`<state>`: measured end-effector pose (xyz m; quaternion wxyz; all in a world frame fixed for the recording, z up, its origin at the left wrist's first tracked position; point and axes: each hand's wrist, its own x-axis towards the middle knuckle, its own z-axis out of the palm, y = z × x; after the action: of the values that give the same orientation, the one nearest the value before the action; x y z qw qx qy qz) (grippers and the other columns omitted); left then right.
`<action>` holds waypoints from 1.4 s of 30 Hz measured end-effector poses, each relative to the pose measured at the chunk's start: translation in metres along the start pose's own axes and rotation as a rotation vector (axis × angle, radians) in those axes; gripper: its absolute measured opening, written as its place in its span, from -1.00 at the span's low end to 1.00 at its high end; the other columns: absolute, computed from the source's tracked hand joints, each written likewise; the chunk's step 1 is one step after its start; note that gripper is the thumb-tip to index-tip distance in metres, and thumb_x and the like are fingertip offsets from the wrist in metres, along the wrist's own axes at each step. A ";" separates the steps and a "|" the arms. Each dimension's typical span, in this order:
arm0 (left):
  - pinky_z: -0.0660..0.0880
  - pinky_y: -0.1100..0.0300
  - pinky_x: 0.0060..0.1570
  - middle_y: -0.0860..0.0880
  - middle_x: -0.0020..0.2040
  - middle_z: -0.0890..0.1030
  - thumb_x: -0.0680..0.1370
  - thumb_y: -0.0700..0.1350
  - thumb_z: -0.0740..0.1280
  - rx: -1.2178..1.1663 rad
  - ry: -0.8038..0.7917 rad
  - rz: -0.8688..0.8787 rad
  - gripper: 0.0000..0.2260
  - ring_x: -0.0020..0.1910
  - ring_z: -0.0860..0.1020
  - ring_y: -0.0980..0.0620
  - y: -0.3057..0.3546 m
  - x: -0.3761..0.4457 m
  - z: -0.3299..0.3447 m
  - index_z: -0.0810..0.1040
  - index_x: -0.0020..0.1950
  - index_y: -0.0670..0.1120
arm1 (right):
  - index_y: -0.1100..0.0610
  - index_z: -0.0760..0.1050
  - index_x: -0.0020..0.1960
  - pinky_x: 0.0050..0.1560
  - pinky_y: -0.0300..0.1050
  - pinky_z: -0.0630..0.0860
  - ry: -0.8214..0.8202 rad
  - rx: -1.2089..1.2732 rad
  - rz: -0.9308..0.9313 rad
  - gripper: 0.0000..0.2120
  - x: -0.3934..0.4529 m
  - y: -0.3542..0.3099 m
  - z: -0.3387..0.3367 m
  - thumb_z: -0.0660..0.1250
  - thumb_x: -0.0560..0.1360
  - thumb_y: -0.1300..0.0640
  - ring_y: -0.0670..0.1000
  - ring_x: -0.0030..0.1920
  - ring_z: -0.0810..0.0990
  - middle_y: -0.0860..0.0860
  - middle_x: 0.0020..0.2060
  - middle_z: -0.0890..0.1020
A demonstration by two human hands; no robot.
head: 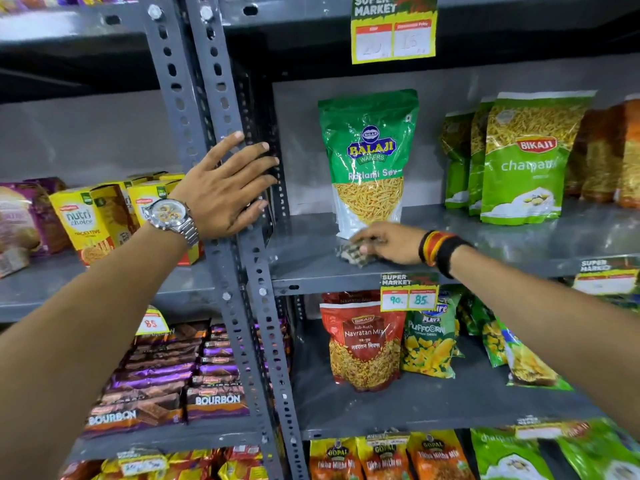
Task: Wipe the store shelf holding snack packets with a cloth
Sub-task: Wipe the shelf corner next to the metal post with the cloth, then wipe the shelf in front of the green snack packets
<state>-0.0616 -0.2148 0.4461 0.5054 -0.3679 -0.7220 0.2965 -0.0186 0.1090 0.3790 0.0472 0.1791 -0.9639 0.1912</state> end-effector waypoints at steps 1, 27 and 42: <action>0.03 -0.27 0.57 -0.19 0.49 0.44 0.70 0.07 0.01 0.000 0.011 0.005 -0.53 0.57 0.24 -0.21 0.000 0.000 0.002 0.48 0.41 -0.18 | -0.05 0.45 0.35 0.34 -0.07 0.30 0.013 -0.069 0.012 -0.68 -0.001 0.006 0.005 0.20 0.61 0.05 -0.06 0.21 0.46 -0.02 0.24 0.51; 0.03 -0.27 0.57 -0.21 0.50 0.43 0.68 0.07 0.02 0.002 0.031 0.004 -0.52 0.57 0.25 -0.22 -0.001 0.000 0.007 0.49 0.42 -0.18 | -0.06 0.47 0.32 0.38 0.02 0.34 -0.002 0.044 0.050 -0.69 0.027 0.059 -0.011 0.23 0.59 0.06 0.02 0.30 0.47 -0.04 0.31 0.52; 0.06 -0.29 0.55 -0.21 0.51 0.42 0.68 0.07 0.04 -0.022 0.004 0.009 -0.52 0.58 0.23 -0.22 -0.002 -0.001 0.004 0.48 0.44 -0.18 | -0.23 0.45 0.28 0.42 0.19 0.22 0.105 -0.028 0.158 -0.71 -0.021 0.103 -0.020 0.21 0.58 -0.06 0.07 0.35 0.43 -0.03 0.29 0.53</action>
<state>-0.0654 -0.2170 0.4456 0.5014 -0.3773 -0.7227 0.2899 -0.0361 0.2126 0.3579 0.0849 0.0915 -0.9738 0.1902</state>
